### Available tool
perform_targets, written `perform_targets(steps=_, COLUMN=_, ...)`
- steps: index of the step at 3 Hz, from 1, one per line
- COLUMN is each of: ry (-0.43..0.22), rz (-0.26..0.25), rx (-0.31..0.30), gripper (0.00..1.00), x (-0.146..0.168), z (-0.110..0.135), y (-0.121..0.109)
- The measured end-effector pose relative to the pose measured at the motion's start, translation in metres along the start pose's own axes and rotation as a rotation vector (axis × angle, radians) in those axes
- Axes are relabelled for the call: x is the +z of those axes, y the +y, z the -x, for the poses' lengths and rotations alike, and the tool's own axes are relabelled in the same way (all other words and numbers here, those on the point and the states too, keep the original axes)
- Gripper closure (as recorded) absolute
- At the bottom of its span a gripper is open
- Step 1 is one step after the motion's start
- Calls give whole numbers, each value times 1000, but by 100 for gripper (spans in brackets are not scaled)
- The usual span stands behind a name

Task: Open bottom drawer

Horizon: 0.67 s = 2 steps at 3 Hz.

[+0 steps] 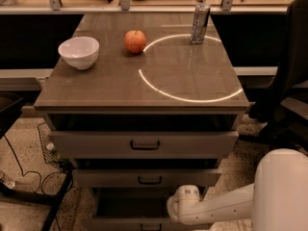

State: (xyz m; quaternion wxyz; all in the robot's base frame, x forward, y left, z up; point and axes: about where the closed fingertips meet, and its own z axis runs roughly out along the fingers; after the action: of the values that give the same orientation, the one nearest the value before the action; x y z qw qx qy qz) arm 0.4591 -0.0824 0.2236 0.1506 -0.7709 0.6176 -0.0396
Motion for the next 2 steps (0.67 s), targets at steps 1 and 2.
perform_targets(steps=1, ry=6, rz=16, rx=12, gripper=100, x=23, z=-7, y=3)
perform_targets(steps=2, ry=17, rz=49, rx=19, gripper=100, x=43, z=-13, y=8)
